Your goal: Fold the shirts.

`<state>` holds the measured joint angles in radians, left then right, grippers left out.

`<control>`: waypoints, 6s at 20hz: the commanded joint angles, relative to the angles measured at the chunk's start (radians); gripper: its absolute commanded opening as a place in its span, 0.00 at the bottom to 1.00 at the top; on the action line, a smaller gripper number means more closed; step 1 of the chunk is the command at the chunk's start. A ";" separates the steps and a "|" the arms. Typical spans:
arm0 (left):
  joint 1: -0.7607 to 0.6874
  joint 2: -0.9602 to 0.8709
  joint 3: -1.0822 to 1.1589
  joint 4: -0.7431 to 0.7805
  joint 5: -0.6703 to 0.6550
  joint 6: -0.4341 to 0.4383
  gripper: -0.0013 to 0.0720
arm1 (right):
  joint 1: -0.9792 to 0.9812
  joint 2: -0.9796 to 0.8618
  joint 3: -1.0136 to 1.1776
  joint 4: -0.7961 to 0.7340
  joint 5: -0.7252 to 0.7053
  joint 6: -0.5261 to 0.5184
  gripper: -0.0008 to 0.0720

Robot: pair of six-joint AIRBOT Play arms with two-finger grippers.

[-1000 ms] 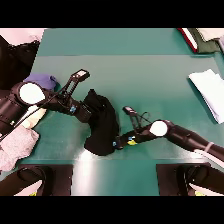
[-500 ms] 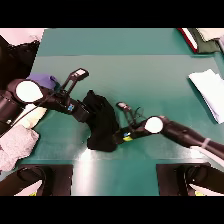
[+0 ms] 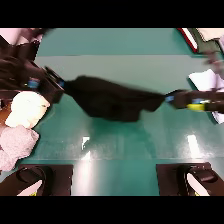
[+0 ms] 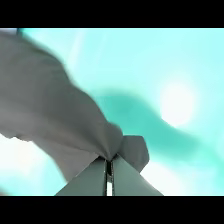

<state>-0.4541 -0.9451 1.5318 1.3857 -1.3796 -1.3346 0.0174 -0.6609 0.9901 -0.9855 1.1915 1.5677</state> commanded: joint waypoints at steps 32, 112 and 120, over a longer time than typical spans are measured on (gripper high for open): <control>0.269 -0.170 -0.451 -0.022 0.372 -0.274 0.83 | -0.026 -0.580 0.280 -0.159 -0.095 -0.035 0.66; 0.045 0.113 0.445 0.110 0.095 -0.315 0.06 | -0.420 0.084 0.545 -0.088 -0.081 -0.095 0.04; 0.045 0.113 0.453 0.109 -0.172 -0.314 0.06 | -0.590 -0.100 0.868 -0.086 0.233 0.011 0.04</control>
<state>-0.4099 -0.8337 2.0094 1.4845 -1.4410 -1.6501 -0.5373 -0.6800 1.7481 -1.0725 1.2724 1.5146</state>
